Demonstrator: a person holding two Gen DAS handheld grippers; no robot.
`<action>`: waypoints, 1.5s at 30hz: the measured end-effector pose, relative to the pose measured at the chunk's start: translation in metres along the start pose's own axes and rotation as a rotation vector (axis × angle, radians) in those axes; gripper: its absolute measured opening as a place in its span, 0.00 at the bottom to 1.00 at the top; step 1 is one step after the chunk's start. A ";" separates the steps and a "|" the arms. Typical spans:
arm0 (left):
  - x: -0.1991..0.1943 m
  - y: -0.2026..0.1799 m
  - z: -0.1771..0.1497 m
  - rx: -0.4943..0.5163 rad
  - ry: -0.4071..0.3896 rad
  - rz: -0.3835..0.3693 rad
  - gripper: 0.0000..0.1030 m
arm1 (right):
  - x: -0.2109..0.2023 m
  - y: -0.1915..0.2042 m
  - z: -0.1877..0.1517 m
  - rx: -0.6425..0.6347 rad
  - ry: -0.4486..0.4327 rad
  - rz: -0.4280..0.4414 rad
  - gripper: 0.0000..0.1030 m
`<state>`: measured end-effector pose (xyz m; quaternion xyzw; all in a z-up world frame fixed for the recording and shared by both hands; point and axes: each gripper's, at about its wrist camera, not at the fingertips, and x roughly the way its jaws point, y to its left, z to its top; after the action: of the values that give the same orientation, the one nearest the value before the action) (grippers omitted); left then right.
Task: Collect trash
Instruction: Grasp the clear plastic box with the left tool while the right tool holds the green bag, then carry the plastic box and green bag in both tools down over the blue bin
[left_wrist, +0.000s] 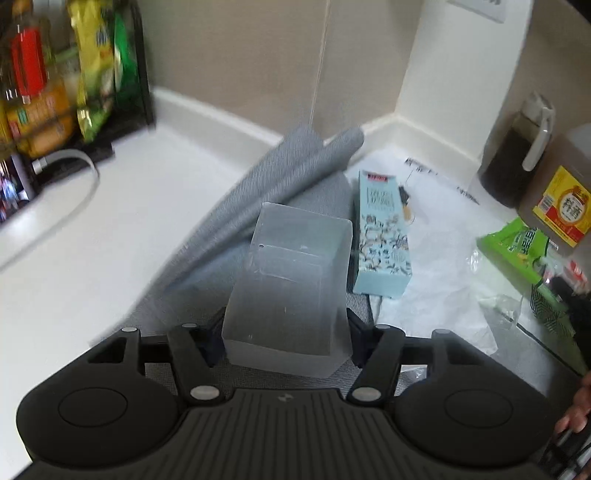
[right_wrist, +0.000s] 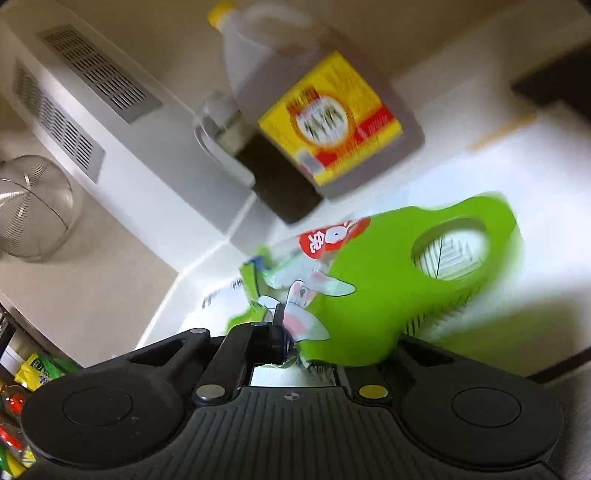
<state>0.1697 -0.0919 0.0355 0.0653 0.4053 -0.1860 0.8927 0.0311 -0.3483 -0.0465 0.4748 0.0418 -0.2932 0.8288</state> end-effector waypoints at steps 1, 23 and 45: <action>-0.005 0.001 -0.001 0.000 -0.011 0.002 0.66 | -0.003 0.001 0.000 -0.002 -0.019 0.011 0.05; -0.215 0.126 -0.191 -0.051 -0.155 0.040 0.66 | -0.091 0.039 0.004 -0.202 -0.265 0.137 0.01; -0.206 0.135 -0.298 -0.032 -0.026 -0.060 0.66 | -0.299 0.083 -0.097 -0.561 0.072 0.369 0.01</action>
<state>-0.1102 0.1700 -0.0125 0.0365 0.3985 -0.2069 0.8928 -0.1511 -0.1050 0.0680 0.2378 0.0634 -0.0985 0.9642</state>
